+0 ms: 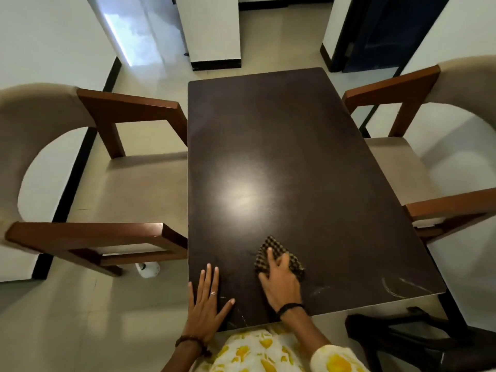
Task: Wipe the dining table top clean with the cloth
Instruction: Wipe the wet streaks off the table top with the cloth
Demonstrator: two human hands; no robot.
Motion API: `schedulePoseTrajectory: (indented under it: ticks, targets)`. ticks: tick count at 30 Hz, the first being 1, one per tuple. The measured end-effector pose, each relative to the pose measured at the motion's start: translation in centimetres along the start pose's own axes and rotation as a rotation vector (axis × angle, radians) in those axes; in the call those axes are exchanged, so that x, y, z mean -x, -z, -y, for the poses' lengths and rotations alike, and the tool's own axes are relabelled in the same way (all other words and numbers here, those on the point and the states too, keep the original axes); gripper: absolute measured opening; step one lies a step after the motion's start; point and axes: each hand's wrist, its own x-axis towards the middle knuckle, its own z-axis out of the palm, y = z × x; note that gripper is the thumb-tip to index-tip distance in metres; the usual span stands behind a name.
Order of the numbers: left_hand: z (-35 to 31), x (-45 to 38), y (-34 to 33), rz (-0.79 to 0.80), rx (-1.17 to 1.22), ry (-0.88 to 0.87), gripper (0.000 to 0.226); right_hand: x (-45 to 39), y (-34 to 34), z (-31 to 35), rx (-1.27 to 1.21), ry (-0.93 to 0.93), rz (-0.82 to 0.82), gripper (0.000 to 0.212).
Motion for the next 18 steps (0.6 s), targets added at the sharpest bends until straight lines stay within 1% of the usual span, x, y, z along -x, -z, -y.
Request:
schedulePoseTrajectory:
  ticks: [2,5,7,8,9,11,14,16,18]
  targets:
    - [0.9,0.2,0.7,-0.03,0.049,0.071,0.081,-0.6,1.3,-2.4,-0.007,-0.042,-0.03,0.063]
    - [1.6,1.0,1.2,-0.013,0.069,0.133,0.096,-1.9,2.9,-5.0,-0.108,-0.205,-0.11,0.063]
    - [1.8,1.7,1.0,0.031,0.074,0.13,0.099,-2.7,2.7,-4.1,-0.114,-0.286,-0.146,0.065]
    - [1.9,2.0,0.8,0.042,0.089,0.116,0.098,-2.8,2.2,-2.9,-0.099,-0.287,-0.152,0.065]
    - [1.9,2.0,0.7,0.047,0.112,0.1,0.096,-2.7,1.6,-1.3,-0.083,-0.262,-0.153,0.066]
    - [2.0,2.0,0.7,0.061,0.122,0.104,0.094,-2.0,-0.3,2.2,-0.041,-0.144,-0.113,0.066]
    - [1.9,2.0,1.3,0.105,0.053,0.104,0.1,-0.8,-2.9,6.7,0.016,0.038,-0.019,0.067]
    - [2.1,2.0,1.5,0.119,0.066,0.093,0.104,-0.4,-3.8,8.4,0.066,0.175,0.054,0.067]
    - [2.3,2.1,1.4,0.109,0.089,0.087,0.102,-0.5,-3.7,8.2,0.093,0.303,0.113,0.066]
